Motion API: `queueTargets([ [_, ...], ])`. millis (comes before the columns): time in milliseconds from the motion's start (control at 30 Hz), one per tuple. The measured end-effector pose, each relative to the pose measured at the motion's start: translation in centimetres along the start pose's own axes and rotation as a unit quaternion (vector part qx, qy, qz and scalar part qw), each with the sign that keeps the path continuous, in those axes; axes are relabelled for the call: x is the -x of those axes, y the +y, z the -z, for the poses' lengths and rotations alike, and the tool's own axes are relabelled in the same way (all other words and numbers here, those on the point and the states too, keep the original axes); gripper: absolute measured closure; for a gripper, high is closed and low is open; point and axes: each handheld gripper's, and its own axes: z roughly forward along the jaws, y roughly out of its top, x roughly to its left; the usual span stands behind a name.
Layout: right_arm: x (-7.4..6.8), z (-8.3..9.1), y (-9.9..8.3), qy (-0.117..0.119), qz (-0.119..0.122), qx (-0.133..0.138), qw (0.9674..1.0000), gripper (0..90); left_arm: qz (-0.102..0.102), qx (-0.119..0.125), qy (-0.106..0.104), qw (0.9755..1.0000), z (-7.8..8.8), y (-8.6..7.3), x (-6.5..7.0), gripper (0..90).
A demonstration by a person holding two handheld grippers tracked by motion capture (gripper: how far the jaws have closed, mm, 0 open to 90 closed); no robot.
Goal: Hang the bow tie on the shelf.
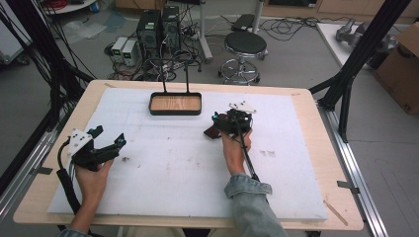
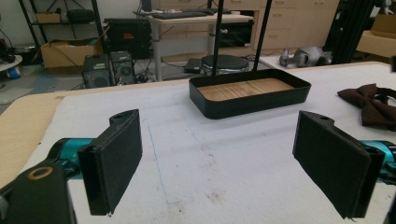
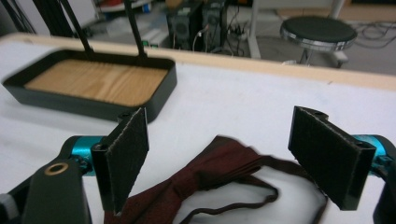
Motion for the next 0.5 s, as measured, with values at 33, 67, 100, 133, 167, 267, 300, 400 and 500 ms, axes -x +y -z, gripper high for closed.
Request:
queueTargets([
  [33, -0.3, -0.5, -0.1, -0.003, 0.003, -0.008, 1.0, 20.3, 0.0, -0.001, 0.0, 1.0, 0.0, 0.0, 0.0, 16.2],
  [67, -0.6, -0.8, -0.1, -0.005, 0.004, -0.014, 0.9999, 23.2, -0.001, -0.002, -0.001, 1.0, 0.0, 0.0, 0.0, 16.1],
  [100, -0.9, -1.2, -0.2, -0.006, 0.011, -0.021, 0.9997, 24.6, -0.003, -0.003, -0.002, 1.0, 0.0, 0.0, 0.0, 16.1],
  [133, -1.3, -1.9, -0.4, -0.012, 0.014, -0.036, 0.9992, 25.4, -0.002, -0.003, -0.003, 1.0, 0.0, 0.0, 0.0, 16.1],
  [167, -1.4, -2.1, -0.4, -0.013, 0.013, -0.042, 0.9989, 25.7, -0.002, -0.002, -0.003, 1.0, 0.0, 0.0, 0.0, 16.1],
  [267, -1.5, -2.9, -0.7, -0.013, 0.005, -0.067, 0.9976, 28.4, -0.001, -0.001, -0.003, 1.0, 0.0, 0.0, 0.0, 16.1],
  [300, -1.5, -2.9, -0.7, -0.013, 0.005, -0.067, 0.9976, 28.4, -0.001, -0.001, -0.003, 1.0, 0.0, 0.0, 0.0, 16.1],
  [400, -1.7, -3.3, -0.8, -0.017, 0.004, -0.082, 0.9965, 31.9, -0.002, -0.001, -0.005, 1.0, 0.0, 0.0, 0.1, 16.1],
  [500, -1.6, -3.5, -0.9, -0.022, 0.005, -0.091, 0.9956, 33.8, -0.003, -0.002, -0.005, 1.0, 0.0, 0.0, 0.1, 16.1],
])
